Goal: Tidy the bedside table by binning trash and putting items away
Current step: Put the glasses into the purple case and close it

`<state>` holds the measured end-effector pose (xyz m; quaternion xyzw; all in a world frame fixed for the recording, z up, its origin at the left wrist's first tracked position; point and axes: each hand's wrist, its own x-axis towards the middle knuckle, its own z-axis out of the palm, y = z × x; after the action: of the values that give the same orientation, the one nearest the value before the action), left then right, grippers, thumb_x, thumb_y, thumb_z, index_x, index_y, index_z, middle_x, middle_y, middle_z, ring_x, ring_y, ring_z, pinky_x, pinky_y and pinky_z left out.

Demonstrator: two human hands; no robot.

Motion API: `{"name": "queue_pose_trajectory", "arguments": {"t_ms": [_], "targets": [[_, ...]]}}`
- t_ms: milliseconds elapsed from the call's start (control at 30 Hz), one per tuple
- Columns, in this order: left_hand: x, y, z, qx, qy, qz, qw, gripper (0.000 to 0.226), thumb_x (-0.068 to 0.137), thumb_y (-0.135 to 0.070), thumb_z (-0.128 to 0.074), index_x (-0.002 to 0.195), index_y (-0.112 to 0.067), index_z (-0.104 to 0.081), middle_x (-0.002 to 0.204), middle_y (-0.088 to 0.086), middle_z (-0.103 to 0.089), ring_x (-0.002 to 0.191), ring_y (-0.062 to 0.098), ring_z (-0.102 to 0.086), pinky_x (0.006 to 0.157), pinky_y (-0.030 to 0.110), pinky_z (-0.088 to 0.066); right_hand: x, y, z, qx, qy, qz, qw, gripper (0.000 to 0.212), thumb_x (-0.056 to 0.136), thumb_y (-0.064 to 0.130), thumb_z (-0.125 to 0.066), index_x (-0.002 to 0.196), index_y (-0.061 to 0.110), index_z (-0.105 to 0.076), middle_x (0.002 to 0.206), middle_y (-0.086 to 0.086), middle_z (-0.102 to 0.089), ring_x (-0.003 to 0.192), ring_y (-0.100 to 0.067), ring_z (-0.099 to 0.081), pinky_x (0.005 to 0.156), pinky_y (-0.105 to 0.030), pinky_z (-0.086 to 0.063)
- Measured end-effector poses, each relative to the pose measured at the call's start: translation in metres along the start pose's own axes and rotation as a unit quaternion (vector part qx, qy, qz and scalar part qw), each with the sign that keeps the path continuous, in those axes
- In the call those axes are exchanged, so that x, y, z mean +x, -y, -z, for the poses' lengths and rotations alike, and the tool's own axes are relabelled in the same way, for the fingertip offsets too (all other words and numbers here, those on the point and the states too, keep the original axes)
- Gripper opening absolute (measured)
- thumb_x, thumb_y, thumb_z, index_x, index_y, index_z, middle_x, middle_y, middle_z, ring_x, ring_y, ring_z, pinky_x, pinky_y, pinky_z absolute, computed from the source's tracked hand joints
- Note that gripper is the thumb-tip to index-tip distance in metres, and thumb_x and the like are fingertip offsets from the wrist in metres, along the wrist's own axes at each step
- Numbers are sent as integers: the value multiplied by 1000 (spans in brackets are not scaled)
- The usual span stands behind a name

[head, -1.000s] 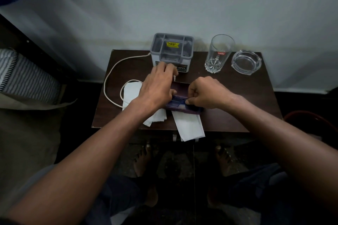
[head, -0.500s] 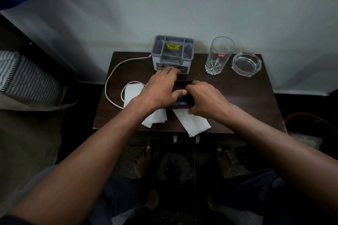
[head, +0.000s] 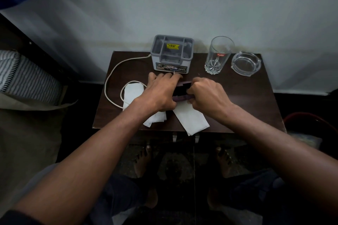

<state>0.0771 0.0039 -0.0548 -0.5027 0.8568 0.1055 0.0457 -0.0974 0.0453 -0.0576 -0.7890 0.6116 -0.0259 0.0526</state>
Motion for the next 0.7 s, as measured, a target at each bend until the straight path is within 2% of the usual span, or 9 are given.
{"name": "queue_pose_trajectory", "arguments": {"t_ms": [100,200,300,367,433,500,600,700], "targets": [[-2,-2,1,-38,19,12,999,65,81,-28,-78,140,-23,-52,130,6,-55,114,32,-62,98,47,-43,0,0,-2,-11,-65,9,998,16,80,17,-81,96,13,-81,96,-6,-64,97,-31,-63,60,-33,-38],[-4,-3,3,-77,15,15,997,49,82,-25,-76,127,-20,-58,124,7,-52,101,35,-65,80,42,-51,2,0,-4,-11,-125,30,992,22,67,8,-84,82,8,-68,90,-9,-62,88,-32,-59,60,-38,-45],[-3,-3,7,-81,-10,8,997,49,83,-25,-75,129,-19,-58,126,7,-52,101,32,-63,78,41,-50,4,0,-6,22,-167,13,986,36,65,4,-85,90,6,-58,101,-11,-56,88,-29,-55,55,-34,-38],[-3,-1,12,-73,-27,2,997,51,83,-25,-74,132,-21,-59,127,6,-56,105,30,-62,86,44,-54,6,0,-4,47,-188,-20,981,47,64,4,-86,99,6,-54,103,-10,-52,83,-24,-48,55,-30,-33],[-3,1,16,-61,-40,-6,997,50,84,-27,-72,132,-22,-59,124,4,-64,109,28,-64,92,46,-54,8,0,0,35,-205,-36,977,53,62,8,-85,104,7,-53,102,-9,-52,83,-22,-45,58,-31,-37],[-5,2,19,-50,-51,-7,997,46,85,-30,-71,129,-24,-59,121,2,-70,110,28,-65,93,45,-52,11,-1,4,0,-192,-31,981,56,61,15,-84,111,9,-59,108,-10,-55,91,-27,-50,71,-38,-48],[-8,3,21,-46,-69,-4,997,45,90,-30,-71,133,-28,-57,127,-1,-70,114,28,-66,95,44,-48,15,-2,8,-2,-127,-4,992,50,72,29,-84,117,11,-70,119,-9,-64,109,-33,-56,89,-46,-50],[-11,4,22,-70,-89,11,993,46,93,-25,-70,137,-34,-58,129,-4,-70,115,29,-66,87,42,-50,17,-1,12,62,-84,-5,995,36,83,28,-80,114,13,-73,110,-8,-74,102,-34,-66,85,-46,-52]]}}
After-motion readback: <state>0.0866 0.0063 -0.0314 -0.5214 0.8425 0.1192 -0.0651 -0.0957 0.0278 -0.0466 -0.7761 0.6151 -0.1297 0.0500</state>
